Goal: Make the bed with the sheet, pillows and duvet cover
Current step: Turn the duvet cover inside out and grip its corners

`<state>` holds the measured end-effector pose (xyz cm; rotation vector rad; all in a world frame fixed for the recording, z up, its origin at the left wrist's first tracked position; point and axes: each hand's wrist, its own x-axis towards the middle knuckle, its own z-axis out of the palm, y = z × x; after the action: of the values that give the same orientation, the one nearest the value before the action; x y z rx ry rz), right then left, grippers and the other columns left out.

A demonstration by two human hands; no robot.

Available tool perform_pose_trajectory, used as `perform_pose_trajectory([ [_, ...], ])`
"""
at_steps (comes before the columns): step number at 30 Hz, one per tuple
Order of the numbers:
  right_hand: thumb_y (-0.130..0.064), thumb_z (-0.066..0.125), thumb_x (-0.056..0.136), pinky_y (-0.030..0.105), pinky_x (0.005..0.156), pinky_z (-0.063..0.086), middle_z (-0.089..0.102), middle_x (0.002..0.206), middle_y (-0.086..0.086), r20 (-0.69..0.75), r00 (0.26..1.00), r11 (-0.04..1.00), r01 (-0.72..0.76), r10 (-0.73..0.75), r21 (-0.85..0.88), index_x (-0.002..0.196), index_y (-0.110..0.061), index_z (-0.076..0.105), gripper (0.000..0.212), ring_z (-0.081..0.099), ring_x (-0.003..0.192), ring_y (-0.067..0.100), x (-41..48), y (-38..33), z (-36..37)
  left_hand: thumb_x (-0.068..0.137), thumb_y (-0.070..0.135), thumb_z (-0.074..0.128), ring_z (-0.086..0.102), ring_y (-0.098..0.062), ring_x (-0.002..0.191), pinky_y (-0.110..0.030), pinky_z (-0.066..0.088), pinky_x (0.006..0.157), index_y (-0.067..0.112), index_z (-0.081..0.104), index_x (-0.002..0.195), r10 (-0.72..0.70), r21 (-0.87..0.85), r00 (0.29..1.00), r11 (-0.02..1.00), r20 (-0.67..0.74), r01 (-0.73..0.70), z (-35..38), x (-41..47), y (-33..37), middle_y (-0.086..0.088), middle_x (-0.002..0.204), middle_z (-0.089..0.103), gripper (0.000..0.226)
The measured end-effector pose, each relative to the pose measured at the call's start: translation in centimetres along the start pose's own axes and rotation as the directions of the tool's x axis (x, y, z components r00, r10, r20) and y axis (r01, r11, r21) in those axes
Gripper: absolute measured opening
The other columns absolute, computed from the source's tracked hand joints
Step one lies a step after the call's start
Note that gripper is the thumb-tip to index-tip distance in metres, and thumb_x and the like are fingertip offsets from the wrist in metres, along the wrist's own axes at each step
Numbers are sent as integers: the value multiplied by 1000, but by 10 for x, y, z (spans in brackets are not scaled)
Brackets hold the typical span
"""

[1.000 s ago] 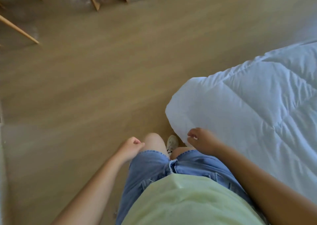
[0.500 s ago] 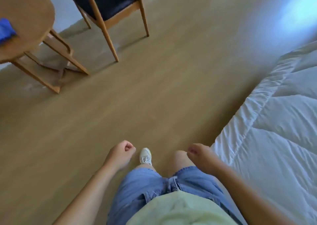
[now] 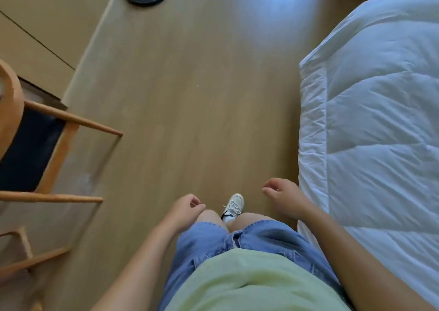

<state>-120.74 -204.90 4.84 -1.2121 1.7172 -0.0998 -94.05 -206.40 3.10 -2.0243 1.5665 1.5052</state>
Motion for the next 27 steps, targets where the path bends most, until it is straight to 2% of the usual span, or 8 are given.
perform_pose_trajectory([
  [3, -28, 50, 92, 22, 64, 42, 60, 88, -7, -39, 998, 999, -44, 44, 6, 97, -19, 63, 16, 56, 80, 8, 55, -26, -61, 90, 33, 54, 53, -10, 74, -25, 40, 62, 20, 57, 92, 45, 70, 998, 996, 50, -49, -43, 51, 69, 7, 87, 58, 13],
  [9, -28, 48, 93, 26, 72, 46, 60, 93, -5, -79, 988, 992, -129, 130, 20, 102, -17, 63, 21, 57, 86, 12, 180, -57, -174, 88, 36, 55, 54, -8, 69, -24, 38, 59, 26, 56, 85, 112, 122, 989, 985, 92, -123, -128, 188, 203, 10, 83, 60, 10],
  [14, -24, 49, 92, 28, 72, 45, 64, 96, 1, -151, 946, 947, -257, 287, 191, 100, -13, 63, 20, 58, 87, 16, 271, -88, -267, 88, 26, 57, 54, -11, 72, -26, 41, 65, 19, 59, 85, 148, 220, 981, 960, 123, -172, -201, 312, 326, 5, 81, 61, 7],
  [16, -24, 48, 91, 29, 74, 44, 63, 95, 1, -161, 928, 921, -288, 336, 262, 99, -12, 62, 20, 57, 88, 17, 300, -99, -304, 90, 27, 56, 54, -13, 74, -27, 41, 64, 18, 60, 89, 195, 296, 965, 924, 175, -241, -225, 352, 391, 5, 83, 60, 10],
  [20, -24, 47, 91, 23, 61, 39, 60, 86, -1, -125, 901, 861, -346, 416, 373, 93, -15, 60, 15, 55, 80, 15, 347, -104, -370, 92, 32, 54, 53, -16, 86, -25, 37, 70, 16, 60, 99, 253, 483, 917, 788, 309, -380, -258, 415, 513, 5, 90, 57, 18],
  [23, -26, 48, 91, 27, 67, 43, 62, 88, -2, -136, 871, 818, -374, 471, 438, 92, -17, 61, 16, 57, 81, 15, 390, -92, -427, 93, 33, 53, 50, -17, 73, -27, 34, 59, 12, 58, 84, 251, 564, 913, 724, 322, -398, -270, 469, 597, 1, 78, 56, 23],
  [25, -25, 48, 90, 28, 67, 43, 61, 84, -2, -145, 861, 803, -377, 487, 461, 87, -18, 60, 13, 56, 78, 15, 423, -79, -468, 93, 30, 53, 46, -16, 61, -26, 32, 55, 9, 60, 78, 228, 548, 910, 739, 346, -393, -269, 504, 651, -3, 72, 56, 26],
  [27, -22, 49, 88, 25, 61, 38, 56, 74, -5, -148, 853, 779, -370, 501, 506, 75, -19, 54, 15, 49, 68, 11, 454, -66, -512, 92, 27, 53, 45, -16, 58, -25, 32, 54, 9, 62, 75, 219, 517, 907, 763, 359, -389, -263, 535, 706, -5, 72, 56, 26],
])
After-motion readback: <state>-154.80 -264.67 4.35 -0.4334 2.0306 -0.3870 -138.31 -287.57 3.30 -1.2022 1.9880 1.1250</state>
